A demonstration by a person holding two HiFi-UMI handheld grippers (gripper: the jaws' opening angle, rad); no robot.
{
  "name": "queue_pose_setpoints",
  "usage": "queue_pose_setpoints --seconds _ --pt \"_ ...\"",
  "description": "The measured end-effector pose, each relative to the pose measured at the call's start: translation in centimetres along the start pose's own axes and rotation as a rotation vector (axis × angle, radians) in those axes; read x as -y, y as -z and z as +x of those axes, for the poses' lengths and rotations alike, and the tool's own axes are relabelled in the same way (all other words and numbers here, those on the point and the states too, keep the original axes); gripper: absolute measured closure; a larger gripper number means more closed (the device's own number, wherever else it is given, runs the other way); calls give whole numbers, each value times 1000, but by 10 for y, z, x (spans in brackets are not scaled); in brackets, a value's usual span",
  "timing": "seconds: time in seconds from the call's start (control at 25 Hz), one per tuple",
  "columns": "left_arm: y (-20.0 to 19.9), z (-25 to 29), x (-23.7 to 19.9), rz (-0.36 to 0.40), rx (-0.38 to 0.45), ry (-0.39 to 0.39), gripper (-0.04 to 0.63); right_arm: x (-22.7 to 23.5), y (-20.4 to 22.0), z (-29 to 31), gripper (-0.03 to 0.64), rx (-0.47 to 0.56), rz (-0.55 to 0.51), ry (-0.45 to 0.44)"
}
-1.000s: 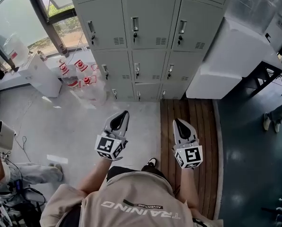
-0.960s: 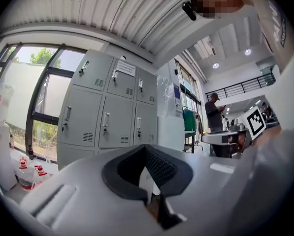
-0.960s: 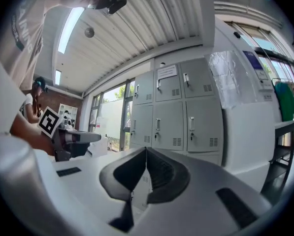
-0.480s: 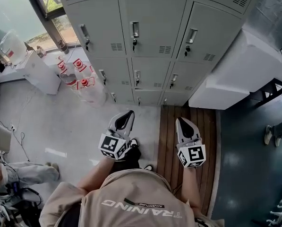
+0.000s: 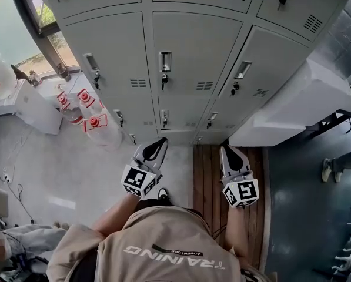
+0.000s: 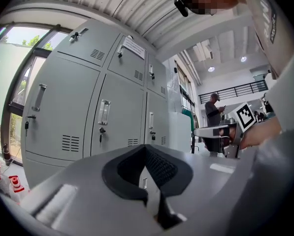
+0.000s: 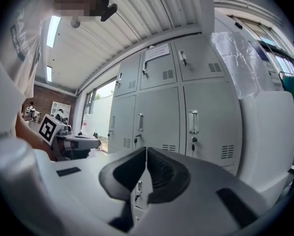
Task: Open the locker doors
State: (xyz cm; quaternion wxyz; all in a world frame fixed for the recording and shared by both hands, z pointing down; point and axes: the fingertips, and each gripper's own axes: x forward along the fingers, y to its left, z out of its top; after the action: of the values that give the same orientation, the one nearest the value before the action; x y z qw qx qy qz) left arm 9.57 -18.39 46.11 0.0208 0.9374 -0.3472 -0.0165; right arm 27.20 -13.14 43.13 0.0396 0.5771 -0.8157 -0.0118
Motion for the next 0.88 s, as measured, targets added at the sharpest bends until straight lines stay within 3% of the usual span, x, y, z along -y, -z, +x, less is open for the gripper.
queue_pose_setpoints --seconds 0.28,0.48,0.76,0.88 --pt "-3 32 -28 -34 21 59 588 10 4 42 604 -22 23 -12" --pt "-2 59 -40 -39 18 49 588 37 -6 65 604 9 20 2" --pt "-4 104 -34 -7 0 16 588 116 -45 92 604 92 -46 19" --pt "-10 124 -35 3 10 -15 588 147 -62 112 556 127 -66 -7"
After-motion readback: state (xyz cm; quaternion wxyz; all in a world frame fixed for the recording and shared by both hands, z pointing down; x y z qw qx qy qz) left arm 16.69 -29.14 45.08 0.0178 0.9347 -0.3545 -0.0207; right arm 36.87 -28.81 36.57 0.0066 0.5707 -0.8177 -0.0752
